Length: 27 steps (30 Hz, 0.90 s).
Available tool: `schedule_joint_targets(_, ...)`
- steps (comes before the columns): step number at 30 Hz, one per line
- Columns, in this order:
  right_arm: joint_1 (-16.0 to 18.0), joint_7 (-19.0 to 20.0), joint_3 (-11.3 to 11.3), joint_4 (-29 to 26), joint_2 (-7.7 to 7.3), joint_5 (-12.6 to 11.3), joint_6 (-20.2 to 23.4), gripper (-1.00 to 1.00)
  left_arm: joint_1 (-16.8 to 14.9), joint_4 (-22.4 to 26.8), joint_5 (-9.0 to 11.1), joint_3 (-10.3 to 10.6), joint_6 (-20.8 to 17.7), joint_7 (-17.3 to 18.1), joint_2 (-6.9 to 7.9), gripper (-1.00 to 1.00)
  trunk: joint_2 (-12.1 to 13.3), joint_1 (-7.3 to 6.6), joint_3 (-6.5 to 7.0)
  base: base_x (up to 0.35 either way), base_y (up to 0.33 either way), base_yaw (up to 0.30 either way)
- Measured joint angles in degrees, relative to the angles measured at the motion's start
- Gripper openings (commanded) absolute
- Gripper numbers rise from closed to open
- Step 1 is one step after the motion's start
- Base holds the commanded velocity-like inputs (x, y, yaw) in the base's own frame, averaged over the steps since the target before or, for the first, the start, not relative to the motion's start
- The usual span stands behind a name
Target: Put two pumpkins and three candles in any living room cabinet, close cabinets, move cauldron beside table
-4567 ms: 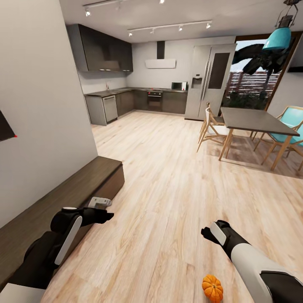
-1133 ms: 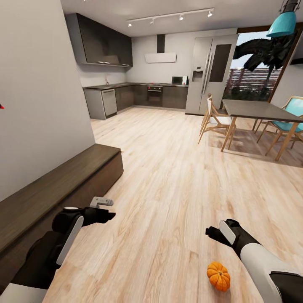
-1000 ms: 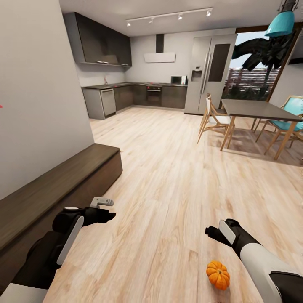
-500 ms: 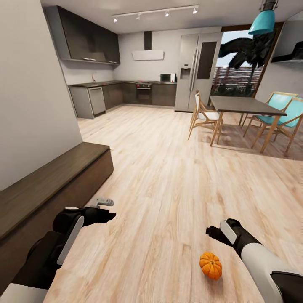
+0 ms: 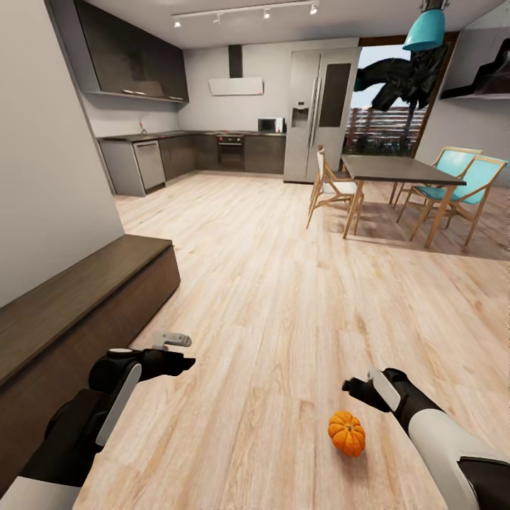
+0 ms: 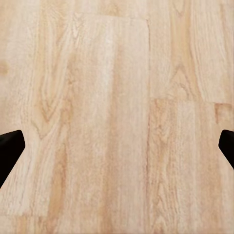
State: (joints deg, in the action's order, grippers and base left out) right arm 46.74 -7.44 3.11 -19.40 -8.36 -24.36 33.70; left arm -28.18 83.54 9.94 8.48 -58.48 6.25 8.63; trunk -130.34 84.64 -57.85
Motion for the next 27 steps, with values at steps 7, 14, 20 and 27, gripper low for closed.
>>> schedule_joint_targets(7,-0.03,0.1,0.05,0.0,-0.82,-0.03,-0.08,1.0,0.0,0.02,0.02,0.0,0.0,0.0,-0.02,1.0,-1.62,0.88,-1.13,0.0,0.0,-0.096)
schedule_joint_targets(14,-0.08,0.16,0.07,0.01,-1.52,-0.08,-0.09,1.0,0.0,0.09,0.1,0.0,-0.02,0.1,-0.03,1.0,-1.62,0.87,-1.58,0.041,-0.004,-0.058)
schedule_joint_targets(20,-0.06,0.21,0.02,0.01,-1.57,-0.12,-0.14,1.0,-0.01,0.01,0.06,0.25,-0.09,0.01,-0.05,1.0,-1.62,0.86,-1.77,0.229,-0.122,-0.008)
schedule_joint_targets(27,-0.07,0.31,0.0,0.01,-1.56,-0.17,-0.17,1.0,-0.01,0.06,0.06,1.16,-0.13,0.0,-0.06,1.0,-1.62,0.86,-1.8,0.197,-0.199,-0.052)
